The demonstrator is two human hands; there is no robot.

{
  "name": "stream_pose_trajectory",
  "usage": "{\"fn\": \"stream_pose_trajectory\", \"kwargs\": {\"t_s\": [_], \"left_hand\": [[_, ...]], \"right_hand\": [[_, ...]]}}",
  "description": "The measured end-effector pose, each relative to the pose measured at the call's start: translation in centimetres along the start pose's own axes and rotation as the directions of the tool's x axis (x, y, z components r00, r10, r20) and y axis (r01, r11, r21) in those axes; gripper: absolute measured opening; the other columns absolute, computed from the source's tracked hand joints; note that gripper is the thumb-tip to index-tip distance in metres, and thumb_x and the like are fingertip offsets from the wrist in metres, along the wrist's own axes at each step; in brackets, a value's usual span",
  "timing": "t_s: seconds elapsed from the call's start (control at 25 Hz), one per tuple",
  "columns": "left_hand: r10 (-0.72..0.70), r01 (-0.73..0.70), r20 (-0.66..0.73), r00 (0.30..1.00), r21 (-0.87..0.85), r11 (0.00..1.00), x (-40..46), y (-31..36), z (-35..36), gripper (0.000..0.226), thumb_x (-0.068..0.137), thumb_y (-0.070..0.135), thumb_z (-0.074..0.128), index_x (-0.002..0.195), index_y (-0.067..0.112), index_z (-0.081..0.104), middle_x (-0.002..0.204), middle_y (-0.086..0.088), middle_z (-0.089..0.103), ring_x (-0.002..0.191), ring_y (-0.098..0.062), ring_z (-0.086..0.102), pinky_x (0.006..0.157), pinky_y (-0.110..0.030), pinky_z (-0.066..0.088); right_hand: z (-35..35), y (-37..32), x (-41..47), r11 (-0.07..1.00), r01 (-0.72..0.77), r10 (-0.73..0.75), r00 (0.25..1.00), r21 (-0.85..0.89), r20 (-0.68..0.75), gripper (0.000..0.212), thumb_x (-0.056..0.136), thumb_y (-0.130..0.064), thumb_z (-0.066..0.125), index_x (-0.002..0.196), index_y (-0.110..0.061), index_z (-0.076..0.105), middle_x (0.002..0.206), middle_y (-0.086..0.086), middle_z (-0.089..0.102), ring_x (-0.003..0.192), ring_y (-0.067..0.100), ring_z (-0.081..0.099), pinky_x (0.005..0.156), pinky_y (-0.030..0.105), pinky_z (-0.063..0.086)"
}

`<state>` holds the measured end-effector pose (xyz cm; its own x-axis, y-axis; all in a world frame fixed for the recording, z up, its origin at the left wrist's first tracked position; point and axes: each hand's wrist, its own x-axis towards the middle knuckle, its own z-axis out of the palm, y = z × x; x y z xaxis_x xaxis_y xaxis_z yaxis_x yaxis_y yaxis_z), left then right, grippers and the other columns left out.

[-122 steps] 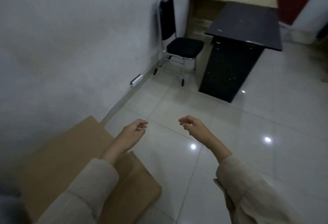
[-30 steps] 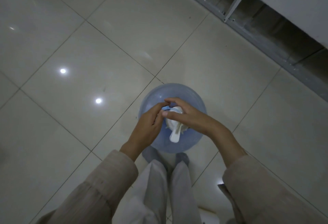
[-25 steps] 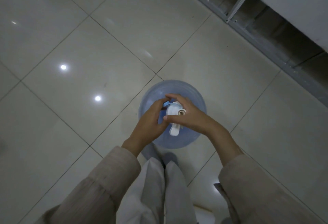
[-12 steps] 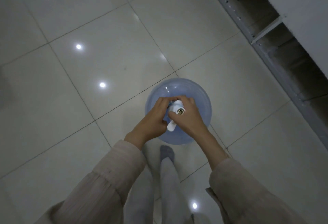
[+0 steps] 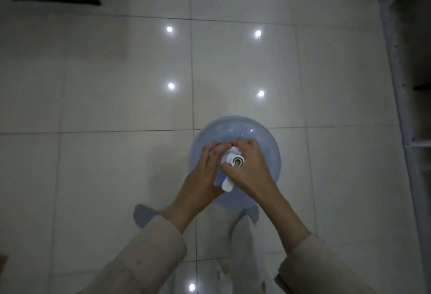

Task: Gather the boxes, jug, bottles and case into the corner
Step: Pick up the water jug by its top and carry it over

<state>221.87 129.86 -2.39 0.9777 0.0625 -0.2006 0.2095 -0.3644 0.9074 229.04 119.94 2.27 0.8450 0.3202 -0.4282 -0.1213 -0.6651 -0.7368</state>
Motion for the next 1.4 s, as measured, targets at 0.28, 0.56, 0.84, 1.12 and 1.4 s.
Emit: {"fn": "stream_pose_trajectory", "kwargs": {"t_s": [0.28,0.56,0.84,1.12,1.4], "left_hand": [[-0.151,0.115,-0.354,0.923,-0.120,0.986,-10.6,-7.3,-22.0,0.055,0.074,0.039,0.061,0.123,0.049,0.037,0.132,0.013,0.046,0.118,0.005,0.045,0.098,-0.020,0.041],[-0.197,0.202,-0.750,0.631,-0.087,0.976,-20.4,-12.1,-39.1,0.050,0.079,0.040,0.051,0.124,0.047,0.031,0.131,0.020,0.038,0.121,0.002,0.041,0.101,-0.014,0.032],[-0.341,0.365,-0.889,0.306,-0.221,0.904,-26.8,-17.1,-53.9,0.048,0.079,0.031,0.064,0.115,0.044,0.036,0.118,0.007,0.048,0.106,-0.008,0.051,0.080,-0.001,0.036],[-0.438,0.474,-0.899,0.019,-0.378,0.795,-32.0,-22.1,-62.1,0.054,0.079,0.037,0.050,0.128,0.040,0.025,0.106,-0.013,0.060,0.084,-0.019,0.056,0.063,-0.027,0.043],[-0.460,0.495,-0.868,-0.186,-0.488,0.719,-37.5,-29.1,-68.0,0.055,0.076,0.037,0.045,0.128,0.022,0.037,0.099,-0.021,0.064,0.076,-0.030,0.063,0.060,-0.021,0.043]], "right_hand": [[18.8,-17.9,-0.4,0.968,0.247,-0.248,0.912,0.043,0.327,0.036,0.057,-0.020,0.055,0.092,-0.016,0.058,0.103,0.004,0.051,0.082,-0.009,0.052,0.069,0.000,0.037],[36.0,-35.2,-1.7,0.824,0.552,-0.491,0.589,0.124,0.642,0.026,0.062,-0.021,0.055,0.088,-0.026,0.055,0.100,-0.004,0.051,0.083,-0.016,0.049,0.070,-0.001,0.036],[51.4,-48.4,-2.7,0.666,0.719,-0.508,0.245,0.197,0.826,0.019,0.073,-0.012,0.057,0.086,-0.025,0.053,0.096,-0.007,0.047,0.080,0.007,0.054,0.069,0.013,0.043],[64.0,-55.6,-4.3,0.541,0.803,-0.434,0.010,0.251,0.901,0.018,0.075,-0.011,0.059,0.092,-0.012,0.064,0.102,-0.002,0.050,0.082,0.017,0.059,0.071,0.034,0.052],[76.4,-58.8,-6.8,0.398,0.850,-0.360,-0.202,0.346,0.911,0.035,0.065,-0.027,0.051,0.095,-0.013,0.064,0.103,-0.003,0.048,0.089,0.024,0.056,0.073,0.044,0.052]]}}
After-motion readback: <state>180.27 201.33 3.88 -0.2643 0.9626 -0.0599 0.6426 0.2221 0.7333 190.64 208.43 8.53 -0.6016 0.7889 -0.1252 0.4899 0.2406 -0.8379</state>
